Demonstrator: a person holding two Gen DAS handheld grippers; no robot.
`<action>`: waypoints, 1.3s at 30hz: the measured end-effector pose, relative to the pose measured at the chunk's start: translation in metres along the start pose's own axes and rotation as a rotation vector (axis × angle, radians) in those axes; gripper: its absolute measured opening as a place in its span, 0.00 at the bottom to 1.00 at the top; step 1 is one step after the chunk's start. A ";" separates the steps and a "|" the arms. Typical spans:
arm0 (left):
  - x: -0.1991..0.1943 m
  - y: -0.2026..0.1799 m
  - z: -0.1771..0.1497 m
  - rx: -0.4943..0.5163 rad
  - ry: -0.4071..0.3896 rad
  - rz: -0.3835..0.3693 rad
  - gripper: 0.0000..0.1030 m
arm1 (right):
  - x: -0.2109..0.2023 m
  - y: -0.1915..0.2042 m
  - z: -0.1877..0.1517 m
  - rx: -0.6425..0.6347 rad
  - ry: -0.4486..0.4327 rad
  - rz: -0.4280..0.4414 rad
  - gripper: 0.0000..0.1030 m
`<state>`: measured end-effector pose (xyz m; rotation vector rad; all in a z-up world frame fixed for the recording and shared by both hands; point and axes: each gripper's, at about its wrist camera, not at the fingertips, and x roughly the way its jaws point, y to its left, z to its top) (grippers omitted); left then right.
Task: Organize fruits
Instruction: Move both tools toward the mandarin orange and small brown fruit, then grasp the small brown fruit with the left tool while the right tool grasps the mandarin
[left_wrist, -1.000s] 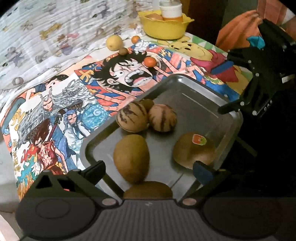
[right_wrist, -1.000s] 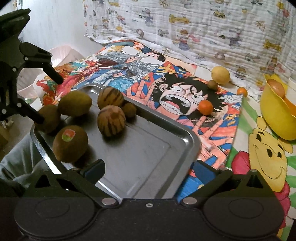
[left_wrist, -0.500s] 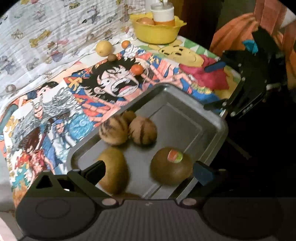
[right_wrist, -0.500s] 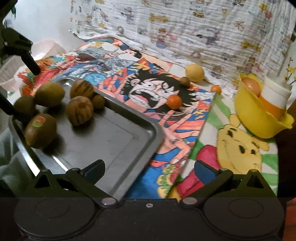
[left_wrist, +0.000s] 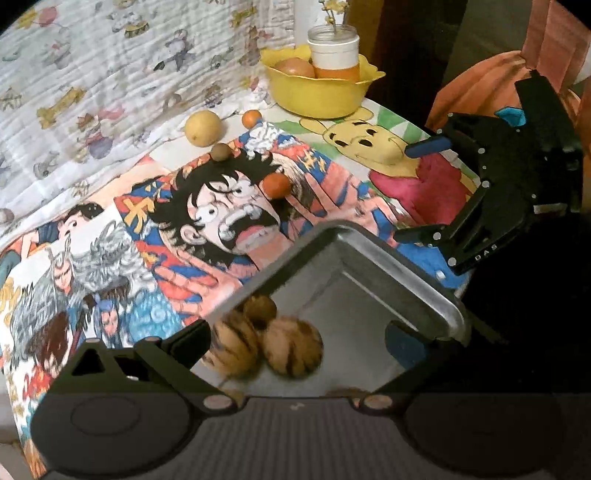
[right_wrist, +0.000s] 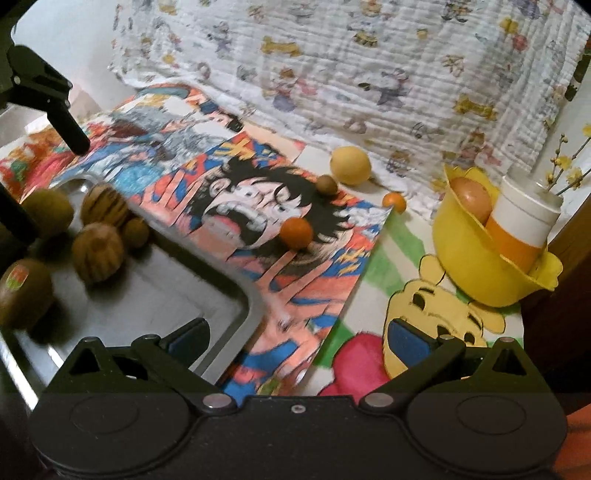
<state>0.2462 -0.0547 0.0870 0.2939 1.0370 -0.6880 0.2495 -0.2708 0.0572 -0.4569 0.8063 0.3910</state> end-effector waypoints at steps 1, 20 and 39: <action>0.003 0.003 0.005 -0.001 -0.005 0.004 0.99 | 0.002 -0.002 0.002 0.007 -0.008 -0.002 0.99; 0.090 0.093 0.103 -0.141 -0.218 0.069 0.99 | 0.056 -0.019 0.050 0.118 -0.128 -0.024 0.99; 0.178 0.105 0.143 -0.146 -0.279 0.035 0.87 | 0.111 -0.011 0.053 0.230 -0.060 -0.014 0.70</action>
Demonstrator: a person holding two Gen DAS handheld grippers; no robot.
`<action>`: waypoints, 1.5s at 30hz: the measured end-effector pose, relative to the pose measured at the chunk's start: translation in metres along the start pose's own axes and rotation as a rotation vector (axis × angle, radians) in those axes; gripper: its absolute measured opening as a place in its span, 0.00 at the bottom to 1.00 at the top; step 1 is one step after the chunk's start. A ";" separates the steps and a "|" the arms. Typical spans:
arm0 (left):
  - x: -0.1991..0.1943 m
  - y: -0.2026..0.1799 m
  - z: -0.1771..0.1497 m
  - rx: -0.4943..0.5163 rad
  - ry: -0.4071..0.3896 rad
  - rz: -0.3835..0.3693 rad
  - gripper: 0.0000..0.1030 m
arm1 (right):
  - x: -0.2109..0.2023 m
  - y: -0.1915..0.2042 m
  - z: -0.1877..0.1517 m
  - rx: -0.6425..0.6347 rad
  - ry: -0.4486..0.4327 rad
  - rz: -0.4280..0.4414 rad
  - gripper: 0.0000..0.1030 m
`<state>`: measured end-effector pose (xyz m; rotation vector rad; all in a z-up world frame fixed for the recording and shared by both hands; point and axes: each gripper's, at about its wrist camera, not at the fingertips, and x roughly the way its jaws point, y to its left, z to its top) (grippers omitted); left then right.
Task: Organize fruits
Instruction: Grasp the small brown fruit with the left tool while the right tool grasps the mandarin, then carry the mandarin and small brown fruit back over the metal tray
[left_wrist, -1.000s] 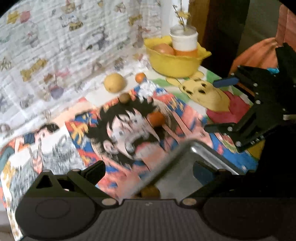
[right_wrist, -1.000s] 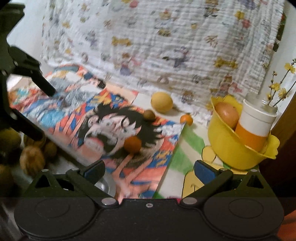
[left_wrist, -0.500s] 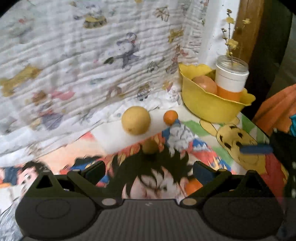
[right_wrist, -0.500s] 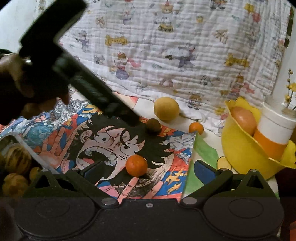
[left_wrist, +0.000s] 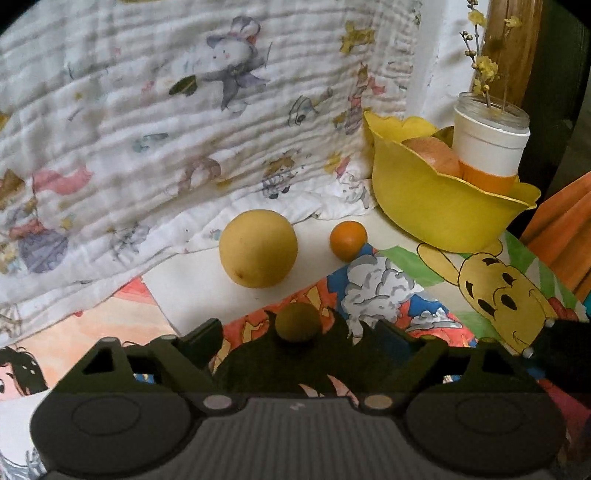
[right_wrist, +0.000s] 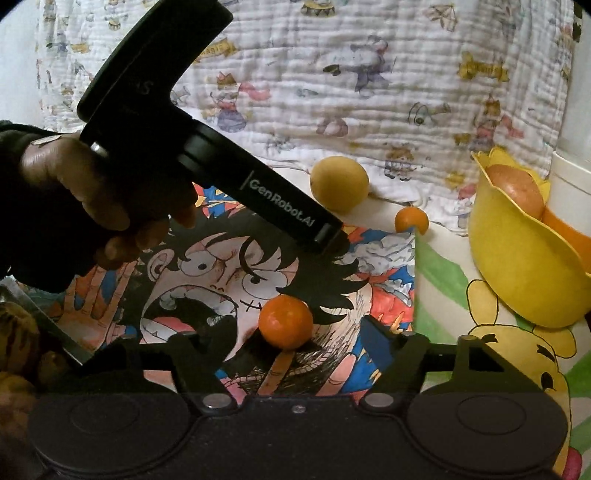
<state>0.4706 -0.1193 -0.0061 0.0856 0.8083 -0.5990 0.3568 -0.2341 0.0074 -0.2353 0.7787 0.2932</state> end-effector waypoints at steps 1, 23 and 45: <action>0.000 0.000 0.000 -0.004 -0.004 -0.002 0.85 | 0.000 0.000 0.000 0.000 -0.001 -0.002 0.67; -0.004 -0.003 -0.001 -0.042 -0.003 -0.013 0.29 | -0.004 0.002 -0.003 0.036 0.000 0.004 0.34; -0.127 -0.045 -0.059 -0.006 -0.035 -0.035 0.29 | -0.094 0.031 -0.030 0.029 -0.113 0.103 0.34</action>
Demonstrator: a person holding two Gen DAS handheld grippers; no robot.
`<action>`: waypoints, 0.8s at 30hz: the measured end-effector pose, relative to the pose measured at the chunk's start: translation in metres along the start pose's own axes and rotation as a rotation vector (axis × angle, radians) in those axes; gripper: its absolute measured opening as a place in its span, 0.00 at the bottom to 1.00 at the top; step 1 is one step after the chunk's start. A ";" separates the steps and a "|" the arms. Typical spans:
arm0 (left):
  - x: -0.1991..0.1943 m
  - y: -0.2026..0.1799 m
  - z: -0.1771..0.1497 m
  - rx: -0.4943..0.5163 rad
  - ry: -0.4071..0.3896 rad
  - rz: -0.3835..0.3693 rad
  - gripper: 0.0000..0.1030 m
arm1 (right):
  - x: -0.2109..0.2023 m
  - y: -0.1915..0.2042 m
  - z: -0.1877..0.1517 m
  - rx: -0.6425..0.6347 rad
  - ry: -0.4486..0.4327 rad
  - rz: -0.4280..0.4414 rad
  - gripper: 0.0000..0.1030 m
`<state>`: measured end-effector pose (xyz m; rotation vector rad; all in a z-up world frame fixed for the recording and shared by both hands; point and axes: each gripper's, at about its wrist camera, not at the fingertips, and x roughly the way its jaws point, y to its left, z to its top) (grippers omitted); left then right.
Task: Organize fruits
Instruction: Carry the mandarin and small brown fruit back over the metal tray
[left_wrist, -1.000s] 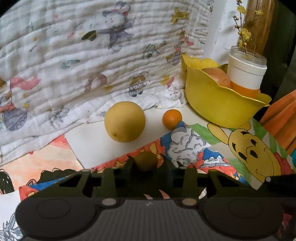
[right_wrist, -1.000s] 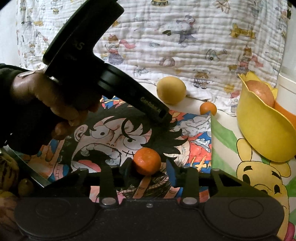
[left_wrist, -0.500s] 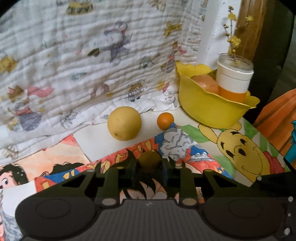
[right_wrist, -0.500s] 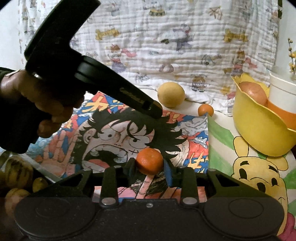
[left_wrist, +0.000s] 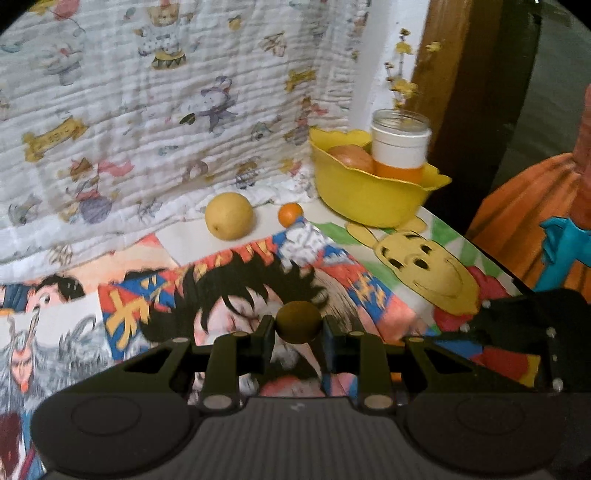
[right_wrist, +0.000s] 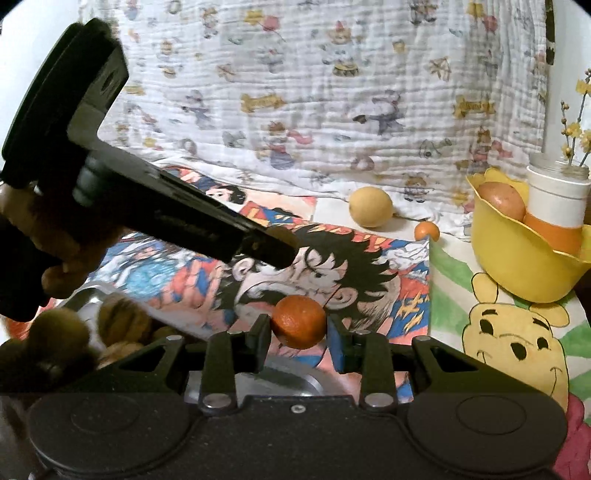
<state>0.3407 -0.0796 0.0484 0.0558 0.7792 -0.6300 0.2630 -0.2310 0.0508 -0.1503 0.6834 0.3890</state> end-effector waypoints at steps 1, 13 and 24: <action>-0.006 -0.002 -0.004 0.000 0.000 -0.003 0.29 | -0.005 0.003 -0.003 -0.004 0.000 0.007 0.34; -0.053 -0.036 -0.054 0.042 0.029 -0.026 0.29 | -0.049 0.036 -0.047 -0.077 0.053 0.086 0.34; -0.071 -0.066 -0.087 0.094 0.093 -0.028 0.29 | -0.068 0.052 -0.073 -0.091 0.093 0.134 0.34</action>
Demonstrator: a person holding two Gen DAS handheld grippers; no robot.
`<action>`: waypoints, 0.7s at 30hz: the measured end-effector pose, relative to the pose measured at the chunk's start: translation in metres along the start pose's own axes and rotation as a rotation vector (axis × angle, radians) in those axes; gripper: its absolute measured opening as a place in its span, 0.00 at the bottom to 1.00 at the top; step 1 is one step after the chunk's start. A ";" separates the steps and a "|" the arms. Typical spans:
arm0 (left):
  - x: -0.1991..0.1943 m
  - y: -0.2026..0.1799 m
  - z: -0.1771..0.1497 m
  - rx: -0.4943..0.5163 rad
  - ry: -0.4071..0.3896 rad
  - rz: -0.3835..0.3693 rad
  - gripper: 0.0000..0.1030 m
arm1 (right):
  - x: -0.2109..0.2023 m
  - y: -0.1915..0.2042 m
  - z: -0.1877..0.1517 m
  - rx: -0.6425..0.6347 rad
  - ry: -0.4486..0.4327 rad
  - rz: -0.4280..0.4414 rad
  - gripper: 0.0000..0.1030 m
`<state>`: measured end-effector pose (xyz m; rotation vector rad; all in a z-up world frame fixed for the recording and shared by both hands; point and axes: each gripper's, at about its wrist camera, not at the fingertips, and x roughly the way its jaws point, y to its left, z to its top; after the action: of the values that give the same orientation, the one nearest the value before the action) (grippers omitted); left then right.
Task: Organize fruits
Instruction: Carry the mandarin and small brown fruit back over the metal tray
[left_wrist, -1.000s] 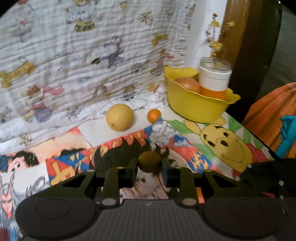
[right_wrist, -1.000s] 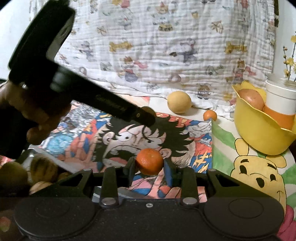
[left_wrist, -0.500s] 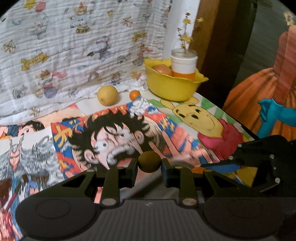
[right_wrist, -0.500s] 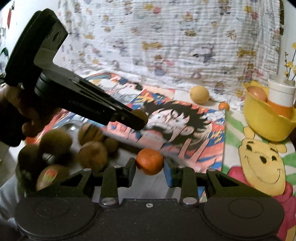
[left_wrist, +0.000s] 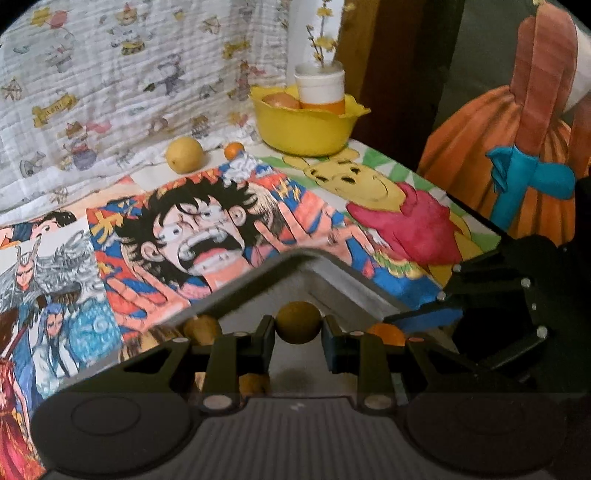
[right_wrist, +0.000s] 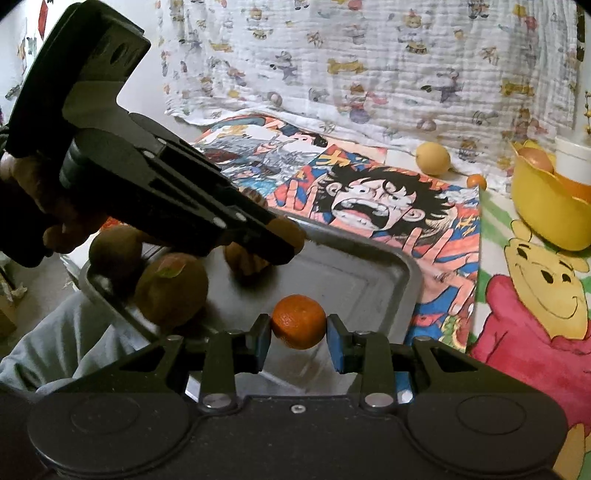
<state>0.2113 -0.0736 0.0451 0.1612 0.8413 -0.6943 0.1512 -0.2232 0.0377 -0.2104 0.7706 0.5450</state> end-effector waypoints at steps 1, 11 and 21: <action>-0.001 -0.002 -0.002 0.006 0.010 0.002 0.29 | -0.001 0.001 -0.001 -0.001 0.003 0.002 0.34; -0.001 -0.013 -0.014 0.053 0.093 -0.013 0.29 | -0.001 0.003 -0.008 -0.021 0.041 0.030 0.34; 0.007 -0.021 -0.019 0.097 0.164 -0.014 0.29 | 0.001 0.007 -0.011 -0.058 0.085 0.027 0.34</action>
<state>0.1898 -0.0855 0.0305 0.3031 0.9661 -0.7430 0.1418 -0.2212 0.0297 -0.2781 0.8416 0.5870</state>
